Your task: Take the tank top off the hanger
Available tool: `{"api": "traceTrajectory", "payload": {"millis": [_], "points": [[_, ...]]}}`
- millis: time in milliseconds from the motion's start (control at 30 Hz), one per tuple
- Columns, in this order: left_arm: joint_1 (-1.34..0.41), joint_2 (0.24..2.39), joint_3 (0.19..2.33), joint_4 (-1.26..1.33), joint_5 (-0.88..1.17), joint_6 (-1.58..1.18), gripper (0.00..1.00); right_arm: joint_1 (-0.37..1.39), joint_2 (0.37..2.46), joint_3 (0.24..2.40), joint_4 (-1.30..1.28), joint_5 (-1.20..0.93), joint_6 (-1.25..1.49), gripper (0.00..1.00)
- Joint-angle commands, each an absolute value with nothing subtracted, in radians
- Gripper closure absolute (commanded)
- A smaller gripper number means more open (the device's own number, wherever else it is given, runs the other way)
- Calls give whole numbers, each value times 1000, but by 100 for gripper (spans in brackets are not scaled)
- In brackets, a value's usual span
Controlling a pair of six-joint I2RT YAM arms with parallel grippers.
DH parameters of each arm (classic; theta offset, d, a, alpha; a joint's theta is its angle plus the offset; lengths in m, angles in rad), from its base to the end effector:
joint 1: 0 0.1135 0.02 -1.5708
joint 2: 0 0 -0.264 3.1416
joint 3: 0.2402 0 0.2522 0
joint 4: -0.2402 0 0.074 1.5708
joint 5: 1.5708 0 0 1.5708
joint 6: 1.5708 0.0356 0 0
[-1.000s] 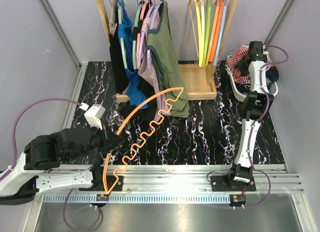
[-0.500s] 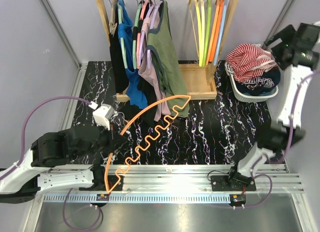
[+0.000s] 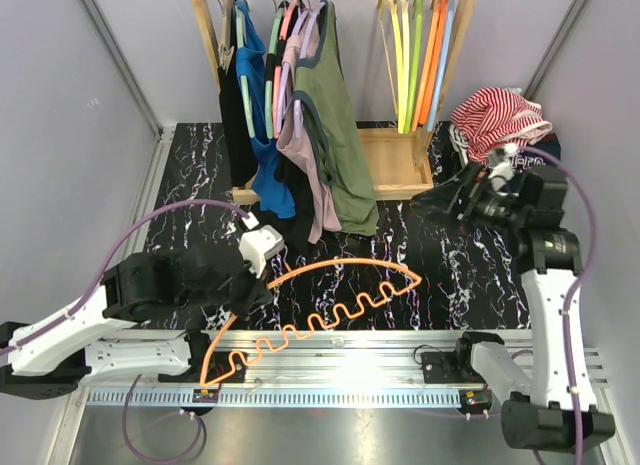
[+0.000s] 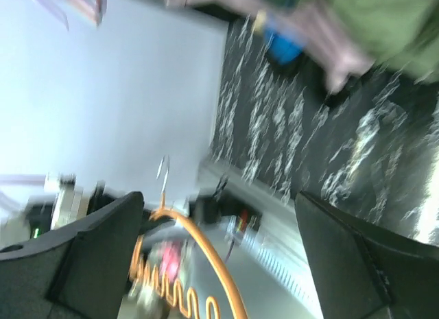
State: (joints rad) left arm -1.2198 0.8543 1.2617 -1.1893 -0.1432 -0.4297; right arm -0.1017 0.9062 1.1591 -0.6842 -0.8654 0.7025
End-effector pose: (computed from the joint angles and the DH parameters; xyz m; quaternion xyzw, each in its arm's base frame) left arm 0.0478 -0.1159 0.3878 0.3290 0.8605 -0.2367 0.3087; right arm 0.1694 0.0100 0.4001 0.0910 0.7920 0.4822 0.3633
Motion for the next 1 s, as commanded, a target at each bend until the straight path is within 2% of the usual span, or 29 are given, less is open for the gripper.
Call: {"api": "traceTrajectory", "payload": {"millis": [0,133,267,500,600,700,733,833,900,933,967], "points": [[-1216,842,1312,-1167,-28,-345,100,-14,917,1102,-561,-1179,720,2],[-1218,818,1304,-1175,-6,-328,100,150,960,1138,-834,-1155,446,4],[-1216,815,1318,-1196,-6,-319,100,302,960,1050,-787,-1258,478,15],[-1223,831,1347,-1215,-6,-298,100,478,942,977,-877,-1256,459,22],[-1223,833,1347,-1212,-6,-282,100,518,925,953,-861,-1296,495,34],[-1224,842,1335,-1209,21,-267,100,551,905,933,-839,-1330,528,55],[-1224,842,1332,-1210,23,-256,100,557,902,927,-839,-1331,534,74],[-1226,845,1325,-1210,15,-242,100,569,893,914,-856,-1328,538,100],[-1226,842,1321,-1203,8,-242,100,571,885,914,-862,-1327,537,100],[-1227,841,1318,-1200,3,-245,95,571,881,919,-871,-1324,529,100],[-1227,836,1312,-1200,3,-250,74,571,879,942,-885,-1316,514,100]]}}
